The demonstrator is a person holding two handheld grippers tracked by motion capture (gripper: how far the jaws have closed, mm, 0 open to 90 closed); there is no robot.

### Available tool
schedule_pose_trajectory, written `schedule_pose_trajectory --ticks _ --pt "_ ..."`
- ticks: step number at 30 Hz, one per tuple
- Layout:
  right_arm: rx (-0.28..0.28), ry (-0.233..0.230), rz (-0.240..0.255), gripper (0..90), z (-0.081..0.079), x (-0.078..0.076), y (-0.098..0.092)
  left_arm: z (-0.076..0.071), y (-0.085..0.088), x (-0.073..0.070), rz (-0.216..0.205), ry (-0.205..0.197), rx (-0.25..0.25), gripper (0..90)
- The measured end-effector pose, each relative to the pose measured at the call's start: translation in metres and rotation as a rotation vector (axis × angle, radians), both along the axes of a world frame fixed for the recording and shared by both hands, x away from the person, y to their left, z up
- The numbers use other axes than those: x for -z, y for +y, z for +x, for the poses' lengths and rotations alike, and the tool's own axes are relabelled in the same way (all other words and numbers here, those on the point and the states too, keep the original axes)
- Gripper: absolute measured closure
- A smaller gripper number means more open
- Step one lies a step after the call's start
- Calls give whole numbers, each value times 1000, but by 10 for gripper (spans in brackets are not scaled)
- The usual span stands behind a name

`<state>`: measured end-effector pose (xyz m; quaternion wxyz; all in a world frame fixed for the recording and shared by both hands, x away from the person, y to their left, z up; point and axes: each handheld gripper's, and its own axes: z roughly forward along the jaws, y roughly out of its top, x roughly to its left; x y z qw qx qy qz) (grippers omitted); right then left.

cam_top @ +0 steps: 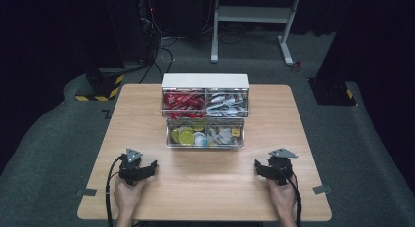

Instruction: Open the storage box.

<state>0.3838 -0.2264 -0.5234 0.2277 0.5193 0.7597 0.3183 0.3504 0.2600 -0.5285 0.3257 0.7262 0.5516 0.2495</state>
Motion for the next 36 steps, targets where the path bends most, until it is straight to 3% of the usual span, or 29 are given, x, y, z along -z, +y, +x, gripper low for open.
schedule_pose_trajectory --ticks 9,19,28,33,36 --pt "27 4 -3 209 -3 0 1 0 0 0 0 0 0 268" --pt "3 -3 -7 253 -7 0 2 0 0 0 0 0 1 267" --pt "29 -80 11 332 -15 -7 -1 0 0 0 1 2 2 267" --pt "4 -89 7 356 -15 -8 2 0 0 0 0 2 2 267" --pt "-30 -60 24 405 -14 -9 4 0 0 0 1 3 4 267"
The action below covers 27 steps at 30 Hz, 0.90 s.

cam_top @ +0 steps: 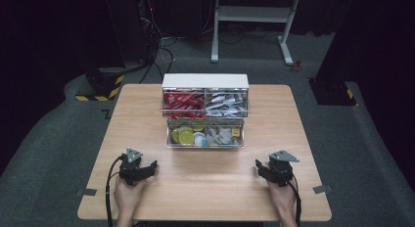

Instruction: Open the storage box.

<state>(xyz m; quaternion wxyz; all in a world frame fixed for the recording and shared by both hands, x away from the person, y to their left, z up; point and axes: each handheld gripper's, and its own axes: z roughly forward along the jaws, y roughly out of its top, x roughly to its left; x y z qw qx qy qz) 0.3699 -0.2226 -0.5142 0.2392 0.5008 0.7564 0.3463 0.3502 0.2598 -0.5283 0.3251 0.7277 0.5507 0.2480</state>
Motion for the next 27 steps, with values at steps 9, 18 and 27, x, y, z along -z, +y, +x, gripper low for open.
schedule_pose_trajectory --ticks 9,18,27 --pt "-87 -43 6 467 -2 -10 9 0 0 0 -1 -1 -2 267" --pt "-93 -77 12 458 -4 -22 9 0 0 0 -2 -1 -1 267" --pt "-127 -94 7 456 -3 -36 14 0 0 0 -2 -1 -2 267"
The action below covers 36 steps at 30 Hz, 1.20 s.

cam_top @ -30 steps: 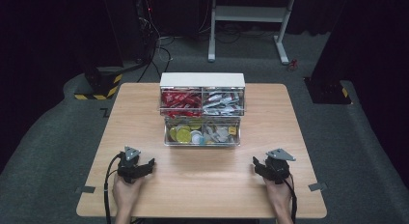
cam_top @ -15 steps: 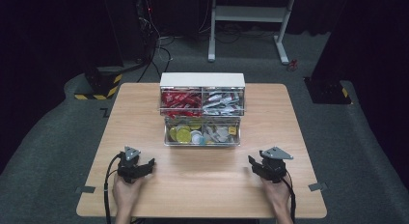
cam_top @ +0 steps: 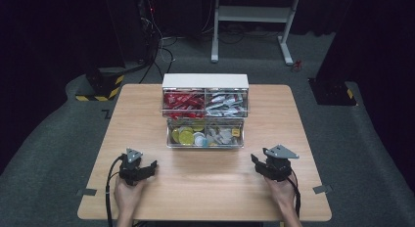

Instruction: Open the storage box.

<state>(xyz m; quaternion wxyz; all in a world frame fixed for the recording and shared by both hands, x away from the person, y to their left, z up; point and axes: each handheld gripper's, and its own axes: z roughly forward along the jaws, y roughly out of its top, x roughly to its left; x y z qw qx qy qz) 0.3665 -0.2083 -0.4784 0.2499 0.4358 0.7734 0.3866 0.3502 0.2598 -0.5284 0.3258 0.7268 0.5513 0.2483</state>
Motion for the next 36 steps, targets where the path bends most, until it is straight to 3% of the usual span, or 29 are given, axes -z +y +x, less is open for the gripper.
schedule_pose_trajectory --ticks 4,7,10,13,21,25,35,36 --pt "-26 -15 68 430 1 -11 -2 0 0 0 1 0 1 267" --pt "-23 -17 86 420 0 -14 -2 0 0 0 0 0 0 267" --pt "-23 -27 75 412 1 -18 0 0 0 0 0 0 0 267" --pt "-30 -19 94 388 2 -22 1 0 0 0 0 0 0 267" --pt "-91 -49 99 310 3 -39 13 0 0 0 0 0 0 267" --pt "-101 -79 145 334 2 -47 15 0 0 0 0 0 1 267" --pt "-147 -100 108 451 4 -67 30 0 0 0 2 1 4 266" --pt "-151 -109 124 459 4 -73 29 0 0 0 2 0 4 267"
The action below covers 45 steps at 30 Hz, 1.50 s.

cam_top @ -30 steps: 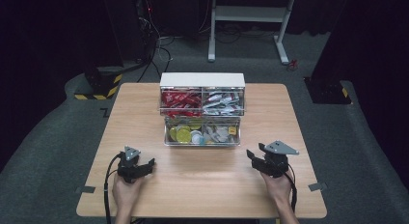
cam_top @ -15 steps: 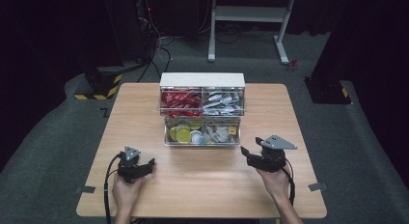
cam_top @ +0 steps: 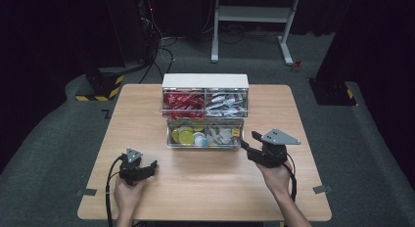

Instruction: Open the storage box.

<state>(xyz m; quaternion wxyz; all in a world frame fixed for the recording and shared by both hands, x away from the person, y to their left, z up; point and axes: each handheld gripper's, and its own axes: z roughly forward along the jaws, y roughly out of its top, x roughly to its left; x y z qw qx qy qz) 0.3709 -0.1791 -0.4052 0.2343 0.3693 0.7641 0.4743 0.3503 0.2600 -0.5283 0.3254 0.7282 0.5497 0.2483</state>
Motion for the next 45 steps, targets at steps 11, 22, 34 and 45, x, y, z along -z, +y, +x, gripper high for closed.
schedule_pose_trajectory --ticks 11,22,34,45 --pt "-47 -2 12 502 8 -19 4 0 0 0 0 0 0 267" --pt "-60 -28 24 538 19 -27 20 0 0 0 0 1 -1 267" --pt "-87 -19 18 604 28 -42 25 0 0 0 1 3 0 267" --pt "-113 -21 3 639 34 -54 36 0 0 0 2 2 -1 266"
